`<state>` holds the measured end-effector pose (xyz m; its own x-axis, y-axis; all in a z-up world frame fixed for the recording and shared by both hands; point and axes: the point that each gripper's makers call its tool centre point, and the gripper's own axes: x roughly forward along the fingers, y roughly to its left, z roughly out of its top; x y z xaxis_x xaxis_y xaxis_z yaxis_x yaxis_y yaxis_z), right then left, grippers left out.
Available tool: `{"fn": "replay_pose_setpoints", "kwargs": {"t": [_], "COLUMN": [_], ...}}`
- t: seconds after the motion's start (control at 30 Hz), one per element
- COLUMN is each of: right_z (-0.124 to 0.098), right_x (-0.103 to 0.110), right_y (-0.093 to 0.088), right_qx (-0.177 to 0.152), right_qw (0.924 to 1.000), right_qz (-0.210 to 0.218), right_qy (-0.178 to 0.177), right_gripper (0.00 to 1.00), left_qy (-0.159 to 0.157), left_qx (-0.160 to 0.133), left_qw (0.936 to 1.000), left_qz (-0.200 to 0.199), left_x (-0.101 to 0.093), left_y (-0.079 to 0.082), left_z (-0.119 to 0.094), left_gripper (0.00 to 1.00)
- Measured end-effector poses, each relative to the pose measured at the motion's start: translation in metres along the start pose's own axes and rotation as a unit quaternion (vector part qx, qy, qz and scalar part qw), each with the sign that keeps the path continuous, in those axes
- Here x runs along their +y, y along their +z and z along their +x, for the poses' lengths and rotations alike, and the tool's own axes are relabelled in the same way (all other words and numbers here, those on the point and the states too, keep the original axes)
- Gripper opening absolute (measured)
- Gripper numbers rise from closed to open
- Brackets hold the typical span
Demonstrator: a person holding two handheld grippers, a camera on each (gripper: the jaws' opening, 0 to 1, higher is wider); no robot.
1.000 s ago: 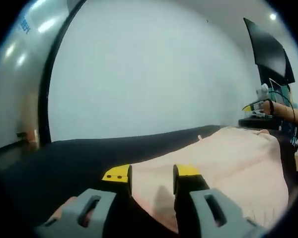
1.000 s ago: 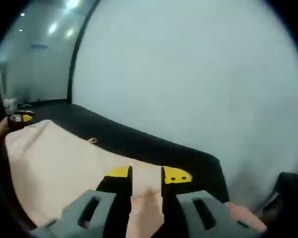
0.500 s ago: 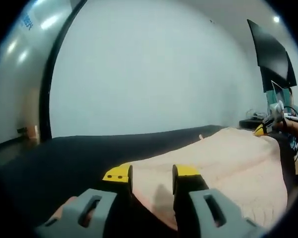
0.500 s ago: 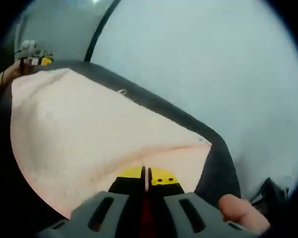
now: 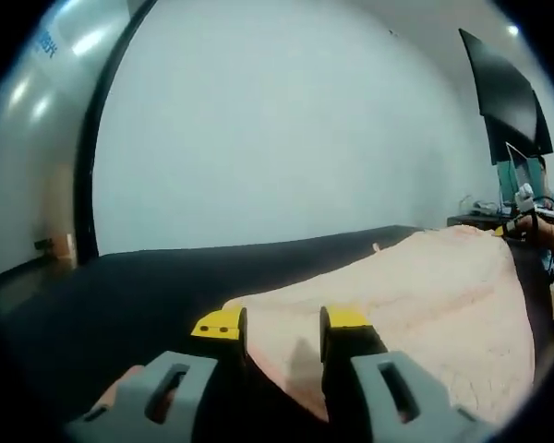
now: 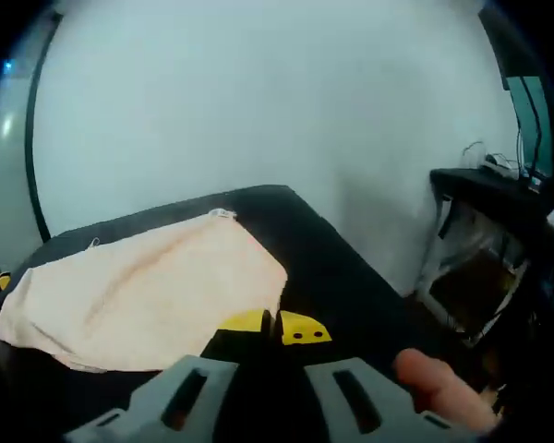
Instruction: Fold the towel on the table until its edges align and the towel forms a compact rectangular stack.
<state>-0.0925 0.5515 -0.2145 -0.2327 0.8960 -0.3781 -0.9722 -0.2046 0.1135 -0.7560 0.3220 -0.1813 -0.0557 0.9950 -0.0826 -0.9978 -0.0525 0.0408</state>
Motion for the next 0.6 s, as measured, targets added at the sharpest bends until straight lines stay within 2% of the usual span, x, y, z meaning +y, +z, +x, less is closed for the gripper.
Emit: {"fn": "replay_pose_setpoints", "kwargs": {"t": [0.07, 0.1, 0.13, 0.17, 0.2, 0.27, 0.3, 0.37, 0.4, 0.43, 0.47, 0.5, 0.57, 0.6], "right_z": [-0.004, -0.006, -0.007, -0.005, -0.006, -0.008, -0.008, -0.011, -0.013, -0.014, -0.016, -0.017, -0.017, -0.018], "right_x": [-0.001, -0.002, -0.005, -0.007, -0.007, -0.007, -0.007, -0.004, -0.001, 0.003, 0.005, 0.007, 0.009, 0.009], "right_y": [-0.004, 0.001, 0.002, 0.006, 0.007, 0.019, 0.023, 0.035, 0.037, 0.040, 0.041, 0.042, 0.042, 0.042], "right_qx": [0.003, -0.013, -0.018, -0.024, -0.026, -0.056, -0.062, -0.087, -0.089, -0.091, -0.093, -0.093, -0.096, -0.095], "right_qw": [0.9999, 0.9993, 0.9981, 0.9968, 0.9975, 0.9980, 0.9977, 0.9940, 0.9927, 0.9912, 0.9900, 0.9892, 0.9869, 0.9866], "right_qz": [-0.002, -0.030, -0.053, -0.070, -0.060, -0.025, -0.025, -0.067, -0.081, -0.096, -0.105, -0.110, -0.126, -0.129], "right_qy": [-0.014, -0.015, -0.027, -0.030, -0.026, -0.013, -0.011, -0.001, 0.005, 0.013, 0.019, 0.024, 0.031, 0.031], "right_gripper": [0.02, 0.03, 0.08, 0.18, 0.23, 0.22, 0.21, 0.19, 0.19, 0.19, 0.19, 0.19, 0.19, 0.19], "left_qy": [0.001, 0.002, 0.003, 0.004, 0.005, 0.002, -0.002, -0.021, -0.037, -0.079, -0.111, -0.132, -0.184, -0.203], "left_qx": [0.004, 0.005, 0.006, 0.007, 0.006, 0.002, -0.003, 0.000, 0.014, 0.052, 0.077, 0.086, 0.113, 0.127], "left_qw": [1.0000, 1.0000, 1.0000, 1.0000, 1.0000, 1.0000, 1.0000, 0.9997, 0.9990, 0.9940, 0.9830, 0.9719, 0.9633, 0.9555], "left_qz": [0.003, 0.003, 0.003, 0.003, 0.004, 0.001, -0.002, 0.011, 0.019, 0.055, 0.124, 0.175, 0.160, 0.173], "left_x": [0.000, 0.000, 0.000, 0.001, 0.000, -0.003, -0.005, -0.011, -0.018, -0.036, -0.049, -0.058, -0.081, -0.089], "left_y": [-0.001, -0.002, -0.002, -0.002, -0.001, 0.001, 0.004, 0.005, 0.005, 0.002, 0.006, 0.015, 0.032, 0.037], "left_z": [0.001, 0.001, 0.001, 0.001, 0.000, 0.000, 0.001, 0.003, 0.002, -0.005, -0.015, -0.026, -0.058, -0.072], "left_gripper": [0.29, 0.29, 0.29, 0.29, 0.29, 0.29, 0.29, 0.29, 0.27, 0.26, 0.26, 0.26, 0.26, 0.26]}}
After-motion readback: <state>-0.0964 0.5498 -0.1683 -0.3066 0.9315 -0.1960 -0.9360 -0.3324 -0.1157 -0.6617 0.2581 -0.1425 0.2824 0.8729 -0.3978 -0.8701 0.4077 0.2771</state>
